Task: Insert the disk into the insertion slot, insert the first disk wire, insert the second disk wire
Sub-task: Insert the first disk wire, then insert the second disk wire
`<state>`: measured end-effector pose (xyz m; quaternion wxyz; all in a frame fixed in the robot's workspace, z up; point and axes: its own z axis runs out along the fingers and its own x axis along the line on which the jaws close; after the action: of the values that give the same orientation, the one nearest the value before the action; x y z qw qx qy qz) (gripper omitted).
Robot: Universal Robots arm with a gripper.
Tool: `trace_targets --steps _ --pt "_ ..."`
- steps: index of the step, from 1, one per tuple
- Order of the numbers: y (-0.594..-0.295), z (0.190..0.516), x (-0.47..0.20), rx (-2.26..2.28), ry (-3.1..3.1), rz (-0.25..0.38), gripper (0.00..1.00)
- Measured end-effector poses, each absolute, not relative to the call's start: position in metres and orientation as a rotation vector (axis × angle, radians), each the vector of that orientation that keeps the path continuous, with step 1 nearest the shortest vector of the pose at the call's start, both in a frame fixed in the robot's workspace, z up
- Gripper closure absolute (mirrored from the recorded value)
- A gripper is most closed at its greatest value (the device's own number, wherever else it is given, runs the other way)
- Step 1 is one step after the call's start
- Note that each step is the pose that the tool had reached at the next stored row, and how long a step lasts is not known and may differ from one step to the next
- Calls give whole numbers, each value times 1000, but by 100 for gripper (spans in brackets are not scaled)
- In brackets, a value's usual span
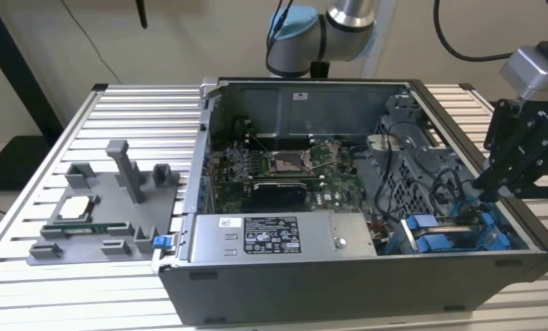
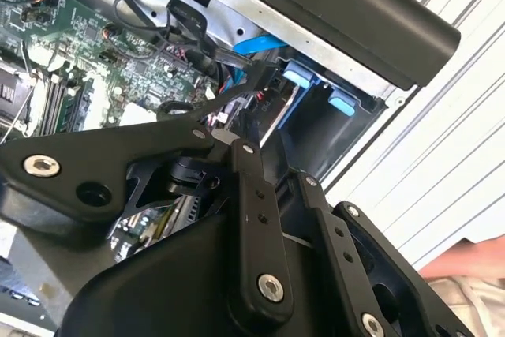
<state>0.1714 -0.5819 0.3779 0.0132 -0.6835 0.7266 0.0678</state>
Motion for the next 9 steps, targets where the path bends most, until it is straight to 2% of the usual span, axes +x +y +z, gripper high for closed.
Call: trace_targets --steps 9 --pt "-581 378 182 -2131 2265 214 0"
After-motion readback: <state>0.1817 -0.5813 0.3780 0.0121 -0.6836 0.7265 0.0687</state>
